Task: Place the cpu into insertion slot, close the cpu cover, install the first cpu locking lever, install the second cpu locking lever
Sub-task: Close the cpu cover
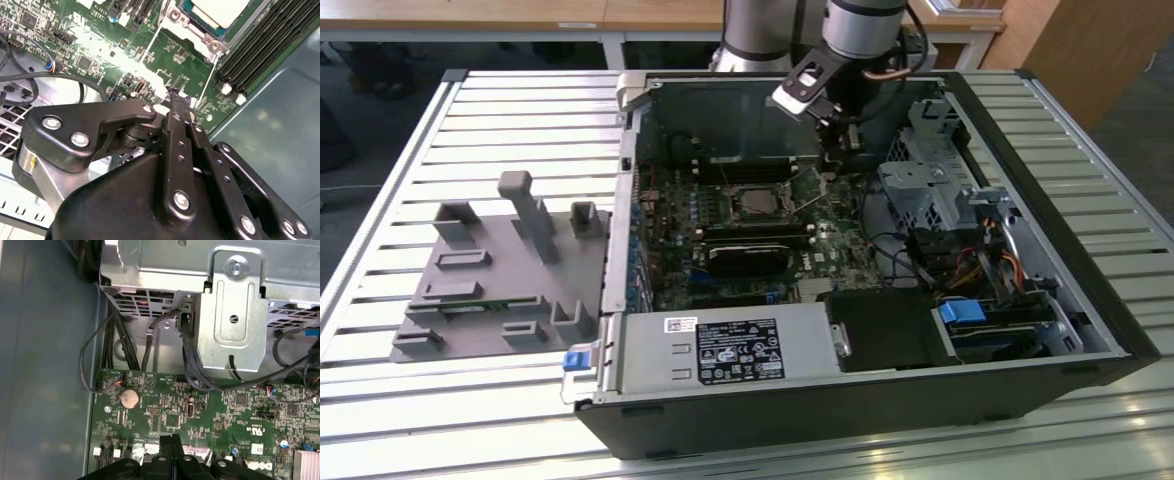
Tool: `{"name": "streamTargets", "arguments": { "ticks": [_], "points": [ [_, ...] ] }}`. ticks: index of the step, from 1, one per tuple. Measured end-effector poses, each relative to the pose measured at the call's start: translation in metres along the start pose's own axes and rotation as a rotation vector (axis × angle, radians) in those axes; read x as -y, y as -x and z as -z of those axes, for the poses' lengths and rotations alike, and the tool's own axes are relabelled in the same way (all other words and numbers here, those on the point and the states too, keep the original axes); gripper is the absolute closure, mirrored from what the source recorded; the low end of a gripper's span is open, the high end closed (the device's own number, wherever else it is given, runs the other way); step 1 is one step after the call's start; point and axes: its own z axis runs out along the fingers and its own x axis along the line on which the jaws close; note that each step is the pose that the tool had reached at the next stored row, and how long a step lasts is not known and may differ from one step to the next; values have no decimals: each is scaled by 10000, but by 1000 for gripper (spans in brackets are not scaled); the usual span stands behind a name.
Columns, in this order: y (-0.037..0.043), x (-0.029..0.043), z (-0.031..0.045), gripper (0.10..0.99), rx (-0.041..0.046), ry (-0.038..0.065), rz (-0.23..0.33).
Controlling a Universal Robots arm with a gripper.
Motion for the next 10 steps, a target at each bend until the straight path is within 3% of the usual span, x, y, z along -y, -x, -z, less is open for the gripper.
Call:
{"name": "streamTargets", "arguments": {
  "ticks": [10],
  "points": [
    [2,-91,-11,980,3,-2,-3]
  ]
}}
